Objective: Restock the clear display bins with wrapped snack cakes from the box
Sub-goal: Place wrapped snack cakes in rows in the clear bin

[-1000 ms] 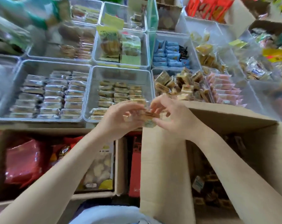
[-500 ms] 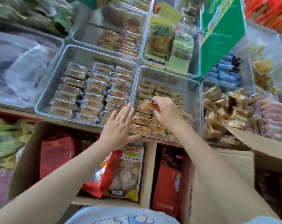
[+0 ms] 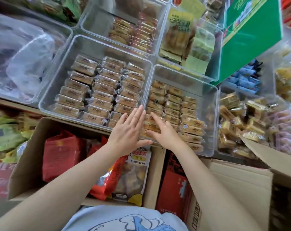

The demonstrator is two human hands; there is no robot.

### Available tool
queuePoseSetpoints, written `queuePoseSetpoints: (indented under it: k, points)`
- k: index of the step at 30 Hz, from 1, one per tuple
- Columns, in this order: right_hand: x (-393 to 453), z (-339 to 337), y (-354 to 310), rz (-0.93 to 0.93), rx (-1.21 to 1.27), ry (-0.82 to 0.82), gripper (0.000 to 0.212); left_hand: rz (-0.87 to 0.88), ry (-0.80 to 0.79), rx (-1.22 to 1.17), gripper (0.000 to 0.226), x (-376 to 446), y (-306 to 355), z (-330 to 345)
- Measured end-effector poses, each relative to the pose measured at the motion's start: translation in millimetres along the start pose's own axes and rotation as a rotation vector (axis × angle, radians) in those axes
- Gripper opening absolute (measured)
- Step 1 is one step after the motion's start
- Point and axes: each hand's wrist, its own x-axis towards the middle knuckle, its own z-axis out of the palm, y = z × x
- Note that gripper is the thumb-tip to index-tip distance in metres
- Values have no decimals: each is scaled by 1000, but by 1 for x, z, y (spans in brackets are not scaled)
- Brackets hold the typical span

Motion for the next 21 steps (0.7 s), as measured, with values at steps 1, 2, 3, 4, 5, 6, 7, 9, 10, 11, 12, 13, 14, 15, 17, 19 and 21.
queuePoseSetpoints:
  k: [1, 2, 3, 4, 5, 6, 7, 9, 10, 11, 12, 13, 14, 15, 17, 19, 21]
  points:
    - [-1, 0, 1, -3, 55, -4, 72, 0, 2, 7, 107, 0, 1, 0]
    - [-1, 0, 3, -10, 83, 3, 72, -1, -1, 15, 107, 0, 1, -1]
    - [-1, -1, 5, -20, 94, 12, 73, -1, -7, 23, 107, 0, 2, -2]
    - [-1, -1, 6, -24, 95, 20, 74, 0, -15, 31, 107, 0, 1, -3]
    - [-2, -2, 6, -21, 98, 29, 75, -1, -24, 33, 107, 0, 1, -4]
    - [-2, -2, 5, -13, 95, 44, 76, -5, -30, 31, 107, 0, 1, -5]
    - [-2, -2, 3, 2, 80, 52, 77, -9, -33, 26, 106, 0, 2, -6]
    - [-5, -2, -2, 23, 14, 38, 75, -22, -47, 14, 105, -1, 4, -9]
    - [-10, -3, -3, 22, -16, 40, 72, -37, -65, 0, 106, 0, 5, -12]
    - [-19, -5, -3, 16, -27, 53, 68, -56, -83, -16, 108, 0, 7, -16]
    - [-32, -9, -1, -3, -8, 80, 62, -79, -94, -27, 109, 0, 9, -19]
    - [-49, -15, 2, -33, 37, 119, 56, -103, -97, -41, 109, -2, 13, -21]
    - [-70, -22, 8, -77, 95, 164, 50, -125, -84, -68, 108, -5, 19, -22]
    - [-94, -30, 15, -127, 147, 218, 44, -138, -52, -108, 105, -10, 28, -24]
    - [-149, -48, 39, -213, 215, 348, 30, -112, 40, -218, 97, -21, 62, -27]
    - [-208, -64, 72, -241, 292, 487, 21, -23, 91, -367, 89, -32, 115, -35]
    - [-263, -76, 110, -217, 364, 591, 14, 103, 75, -507, 85, -45, 180, -46]
